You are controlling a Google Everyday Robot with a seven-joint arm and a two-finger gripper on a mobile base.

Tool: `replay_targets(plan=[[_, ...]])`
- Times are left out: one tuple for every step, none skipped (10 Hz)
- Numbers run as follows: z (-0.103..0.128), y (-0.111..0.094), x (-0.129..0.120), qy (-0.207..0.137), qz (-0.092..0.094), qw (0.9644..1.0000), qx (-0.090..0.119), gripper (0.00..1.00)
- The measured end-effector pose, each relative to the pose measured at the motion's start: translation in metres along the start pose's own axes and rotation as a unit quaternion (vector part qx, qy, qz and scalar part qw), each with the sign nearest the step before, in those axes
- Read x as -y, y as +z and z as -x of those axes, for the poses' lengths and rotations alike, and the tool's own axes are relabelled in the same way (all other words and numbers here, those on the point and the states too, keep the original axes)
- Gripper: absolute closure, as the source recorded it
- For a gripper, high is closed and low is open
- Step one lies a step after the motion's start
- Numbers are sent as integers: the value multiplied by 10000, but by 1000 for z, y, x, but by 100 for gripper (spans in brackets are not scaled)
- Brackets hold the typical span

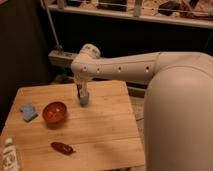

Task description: Place the eraser in the ceramic cup

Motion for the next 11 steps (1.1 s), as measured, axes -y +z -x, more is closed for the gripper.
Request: replay_targets(plan=[[0, 1, 1, 5, -5, 10000, -6, 100], [0, 4, 3, 3, -14, 10000, -18, 100], [-1, 5, 4, 3, -15, 10000, -28, 100], [-1, 7, 5, 2, -17, 10000, -43, 100], [-2, 10, 6, -8, -22, 10000, -68, 100], [-2, 12, 6, -23, -26, 10000, -87, 100], [-2, 14, 6, -30, -30, 9999, -99, 100], [-2, 17, 6, -33, -35, 9999, -112, 100], [-1, 18, 6, -33, -39, 9999, -122, 100], [-1, 19, 6, -38, -42, 9999, -132, 100], [-1, 21, 4, -51, -46, 9999, -152, 100]])
